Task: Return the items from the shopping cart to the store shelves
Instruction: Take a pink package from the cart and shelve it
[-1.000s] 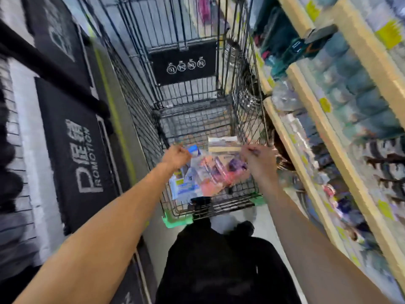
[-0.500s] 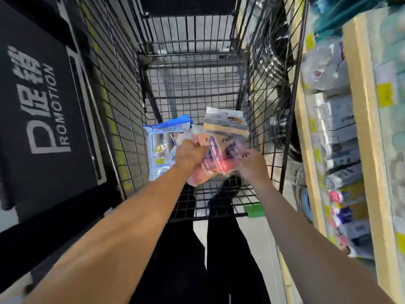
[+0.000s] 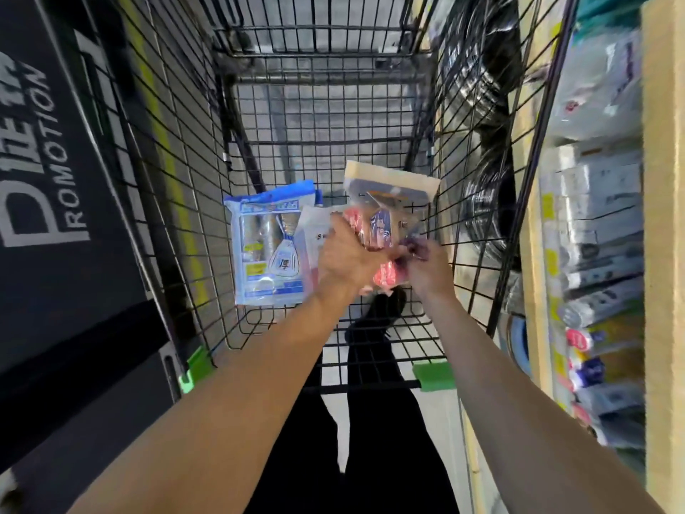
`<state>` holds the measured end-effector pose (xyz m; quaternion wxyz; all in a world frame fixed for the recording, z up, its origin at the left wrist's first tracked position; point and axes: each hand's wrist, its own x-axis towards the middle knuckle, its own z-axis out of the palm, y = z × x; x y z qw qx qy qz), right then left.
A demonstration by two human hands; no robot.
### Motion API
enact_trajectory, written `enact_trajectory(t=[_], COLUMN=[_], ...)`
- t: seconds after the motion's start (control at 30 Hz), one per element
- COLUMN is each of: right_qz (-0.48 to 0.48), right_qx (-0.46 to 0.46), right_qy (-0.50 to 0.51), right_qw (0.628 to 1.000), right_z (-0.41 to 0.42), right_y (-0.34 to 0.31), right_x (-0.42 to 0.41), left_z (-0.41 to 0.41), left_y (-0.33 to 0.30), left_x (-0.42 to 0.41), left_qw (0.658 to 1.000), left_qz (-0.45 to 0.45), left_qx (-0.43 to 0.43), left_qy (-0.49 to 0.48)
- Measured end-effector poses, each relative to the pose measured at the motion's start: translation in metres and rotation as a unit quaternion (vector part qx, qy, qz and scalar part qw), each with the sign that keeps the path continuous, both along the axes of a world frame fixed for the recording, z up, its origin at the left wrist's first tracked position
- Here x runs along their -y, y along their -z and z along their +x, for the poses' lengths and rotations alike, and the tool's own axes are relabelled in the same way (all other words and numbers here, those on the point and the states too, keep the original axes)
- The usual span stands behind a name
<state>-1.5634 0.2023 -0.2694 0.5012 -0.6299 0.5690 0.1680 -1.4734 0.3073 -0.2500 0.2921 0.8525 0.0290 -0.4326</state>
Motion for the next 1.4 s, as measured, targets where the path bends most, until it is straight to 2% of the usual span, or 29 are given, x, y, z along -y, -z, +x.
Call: enact_trajectory(t=[0.07, 0.2, 0.27, 0.4, 0.5, 0.67, 0.83, 1.07, 1.23, 1.4], right_qz=[-0.005, 0.006, 0.019, 0.035, 0.125, 0.164, 0.131, 0.012, -0.069, -0.133], right_qx=[0.02, 0.039, 0.038, 0.047, 0.068, 0.138, 0.208, 0.316, 0.358, 0.381], right_qy=[0.015, 0.027, 0.056, 0.112, 0.168, 0.2, 0.234, 0.282, 0.363, 0.439], right_qw=[1.0, 0.999, 0.998, 0.992, 0.976, 0.956, 0.941, 0.906, 0.858, 0.803], right_z=[-0.001, 0.0, 0.001, 0.009, 0.018, 0.016, 0.007, -0.047, -0.14, -0.267], right_y=[-0.002, -0.017, -0.025, -0.032, -0.046, -0.087, -0.135, -0.227, -0.273, -0.304], right_x=[-0.002, -0.009, -0.009, -0.012, -0.02, -0.026, -0.02, -0.002, -0.005, -0.029], left_z=[-0.008, -0.007, 0.004, 0.041, 0.07, 0.104, 0.126, 0.108, 0.045, -0.077], left_y=[-0.002, -0.004, -0.007, -0.021, -0.046, -0.081, -0.122, -0.212, -0.266, -0.304], left_x=[0.008, 0.001, -0.013, -0.052, -0.078, -0.083, -0.064, -0.015, 0.047, 0.085], left_qw=[0.999, 0.999, 0.998, 0.979, 0.968, 0.963, 0.955, 0.928, 0.884, 0.843], left_qz=[-0.005, 0.022, -0.024, -0.132, -0.164, -0.212, -0.248, -0.307, -0.328, -0.338], left_qx=[-0.029, -0.007, -0.022, -0.117, -0.17, -0.164, -0.157, -0.17, -0.174, -0.184], left_qy=[-0.02, -0.034, -0.05, -0.1, -0.087, -0.039, 0.032, 0.128, 0.282, 0.376])
